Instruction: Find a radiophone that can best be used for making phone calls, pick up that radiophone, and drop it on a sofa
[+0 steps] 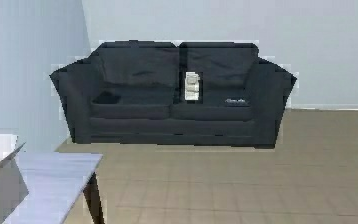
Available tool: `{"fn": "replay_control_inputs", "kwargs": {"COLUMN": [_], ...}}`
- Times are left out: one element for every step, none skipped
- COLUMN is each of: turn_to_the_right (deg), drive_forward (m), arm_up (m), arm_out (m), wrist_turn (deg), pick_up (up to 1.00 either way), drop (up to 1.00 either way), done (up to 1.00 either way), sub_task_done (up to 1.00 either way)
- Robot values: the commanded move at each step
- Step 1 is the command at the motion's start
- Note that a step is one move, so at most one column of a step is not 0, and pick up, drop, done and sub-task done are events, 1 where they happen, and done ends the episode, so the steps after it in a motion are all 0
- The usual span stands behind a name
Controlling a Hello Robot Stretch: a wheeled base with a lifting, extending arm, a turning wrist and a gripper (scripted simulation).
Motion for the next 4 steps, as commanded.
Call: {"fn": "replay_control_inputs", "kwargs": {"turn_to_the_right": [0.0, -6.0, 0.0, 18.0], "drive_forward": [1.0, 0.0, 0.5, 0.0], "arm_up": [0.0, 0.0, 0.0, 0.0], "arm_out": [0.0, 0.0, 0.0, 0.0], "wrist_turn": [0.0, 0.0, 0.0, 0.0], "pick_up": [0.0, 0.0, 0.0, 0.0], "drop": [0.0, 0.0, 0.0, 0.0], "done": [0.0, 0.0, 0.0, 0.0], "sub_task_done": [0.0, 0.0, 0.0, 0.0]}}
